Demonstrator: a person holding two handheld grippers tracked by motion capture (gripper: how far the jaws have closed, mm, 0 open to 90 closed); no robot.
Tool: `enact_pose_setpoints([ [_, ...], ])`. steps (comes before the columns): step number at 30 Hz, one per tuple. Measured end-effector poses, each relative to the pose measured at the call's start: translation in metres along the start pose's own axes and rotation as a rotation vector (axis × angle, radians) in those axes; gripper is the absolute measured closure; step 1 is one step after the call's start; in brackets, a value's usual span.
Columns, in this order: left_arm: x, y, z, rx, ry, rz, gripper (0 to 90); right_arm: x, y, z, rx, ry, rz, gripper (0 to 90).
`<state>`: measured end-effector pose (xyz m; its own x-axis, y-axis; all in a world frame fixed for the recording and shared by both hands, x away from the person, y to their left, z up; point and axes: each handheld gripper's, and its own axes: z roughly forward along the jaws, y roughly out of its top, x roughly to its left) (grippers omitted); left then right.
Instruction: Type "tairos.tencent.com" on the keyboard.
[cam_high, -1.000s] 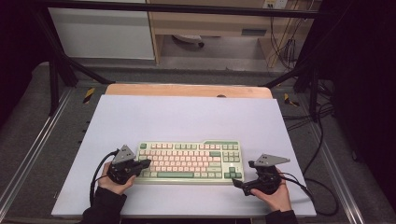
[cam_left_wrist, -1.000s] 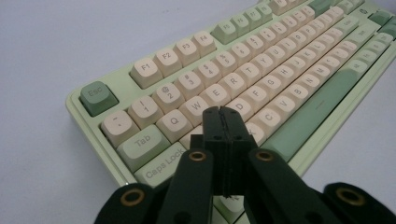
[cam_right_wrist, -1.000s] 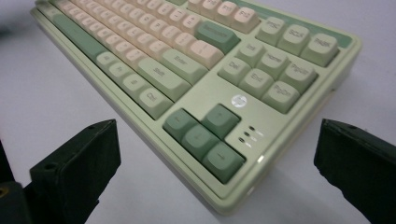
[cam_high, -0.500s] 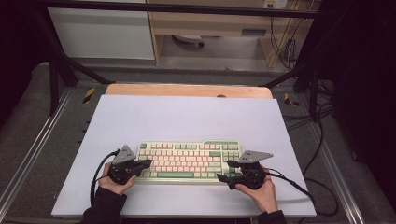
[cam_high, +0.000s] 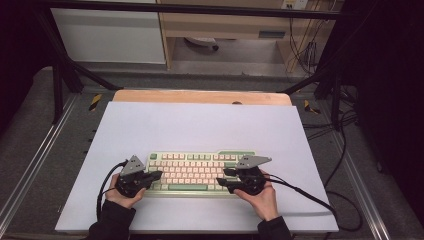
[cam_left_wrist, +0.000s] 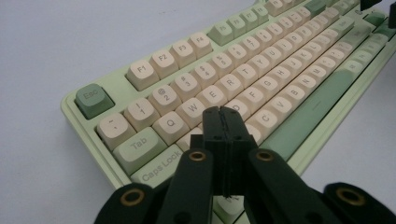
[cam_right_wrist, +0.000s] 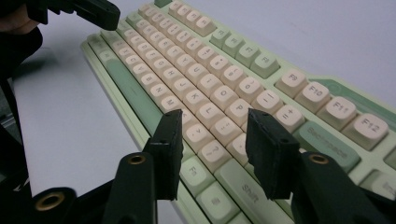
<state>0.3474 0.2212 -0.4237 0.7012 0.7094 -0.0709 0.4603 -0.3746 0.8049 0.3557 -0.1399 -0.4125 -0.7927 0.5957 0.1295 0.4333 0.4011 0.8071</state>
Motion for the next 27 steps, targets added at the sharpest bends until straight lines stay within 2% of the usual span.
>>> enact_pose_setpoints([
  [15, 0.000, 0.000, 0.000, -0.002, -0.002, -0.001, 90.0, 0.005, 0.016, 0.026, 0.010, -0.014, 0.011, 76.5],
  [18, 0.000, 0.001, 0.000, -0.003, -0.002, -0.001, 90.0, 0.006, 0.019, 0.032, 0.008, -0.005, 0.030, 80.0],
  [21, 0.000, 0.000, 0.000, -0.001, -0.004, 0.000, 90.0, 0.006, 0.022, 0.038, 0.012, -0.022, 0.028, 83.4],
  [27, 0.000, 0.001, 0.000, -0.001, -0.005, 0.002, 90.0, 0.008, 0.028, 0.049, 0.017, -0.023, 0.033, 89.5],
])
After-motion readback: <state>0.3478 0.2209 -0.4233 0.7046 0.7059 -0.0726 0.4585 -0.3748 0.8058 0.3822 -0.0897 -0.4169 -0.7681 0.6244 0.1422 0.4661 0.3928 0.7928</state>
